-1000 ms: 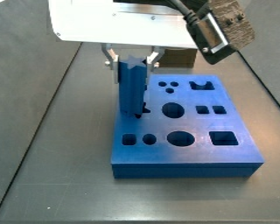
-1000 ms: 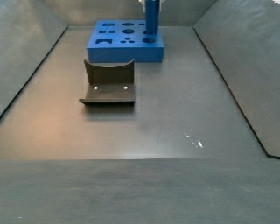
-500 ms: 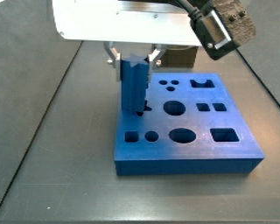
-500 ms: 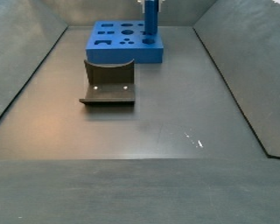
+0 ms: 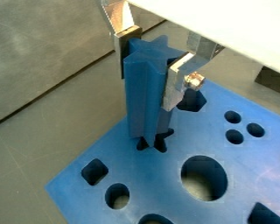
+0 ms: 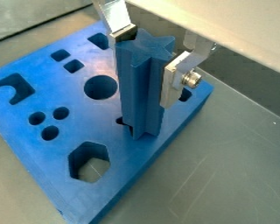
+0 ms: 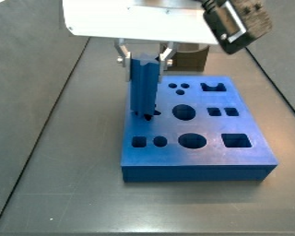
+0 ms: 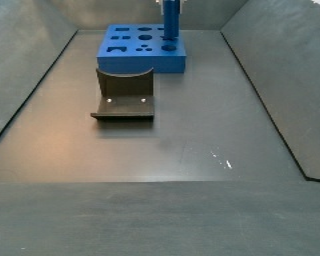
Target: Insert the star object.
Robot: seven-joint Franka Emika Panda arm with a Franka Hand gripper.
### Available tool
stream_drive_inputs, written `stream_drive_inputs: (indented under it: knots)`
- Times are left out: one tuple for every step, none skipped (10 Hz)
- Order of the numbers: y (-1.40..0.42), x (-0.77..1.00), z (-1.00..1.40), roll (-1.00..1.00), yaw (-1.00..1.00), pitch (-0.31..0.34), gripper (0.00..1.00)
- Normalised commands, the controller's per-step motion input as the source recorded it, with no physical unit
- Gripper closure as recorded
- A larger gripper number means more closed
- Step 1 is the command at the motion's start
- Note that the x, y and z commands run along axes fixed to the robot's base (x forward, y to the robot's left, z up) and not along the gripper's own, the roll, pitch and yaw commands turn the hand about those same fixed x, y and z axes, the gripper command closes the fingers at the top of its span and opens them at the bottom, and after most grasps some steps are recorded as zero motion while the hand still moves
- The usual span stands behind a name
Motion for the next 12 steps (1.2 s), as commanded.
stream_drive_inputs:
  knots:
    - [0.00, 0.00, 0.20, -0.03, 0.00, -0.017, 1.00]
    - [0.00, 0.00, -0.15, 0.08, 0.00, -0.019, 1.00]
    - [0.00, 0.00, -0.36, 0.18, 0.22, -0.047, 1.00]
    - [0.00, 0.00, -0.38, 0.20, 0.38, -0.037, 1.00]
    - [0.00, 0.01, -0.35, 0.22, 0.47, -0.010, 1.00]
    - [0.00, 0.02, -0.33, 0.20, 0.49, -0.010, 1.00]
    - [0.00, 0.00, -0.34, 0.20, 0.49, -0.021, 1.00]
    - [0.00, 0.00, -0.39, 0.19, 0.48, -0.047, 1.00]
    - [0.00, 0.00, -0.45, 0.22, 0.58, -0.070, 1.00]
    - [0.00, 0.05, -0.48, 0.20, 0.55, -0.044, 1.00]
    - [0.00, 0.10, -0.51, 0.21, 0.53, -0.020, 1.00]
    - [0.00, 0.09, -0.53, 0.22, 0.51, -0.017, 1.00]
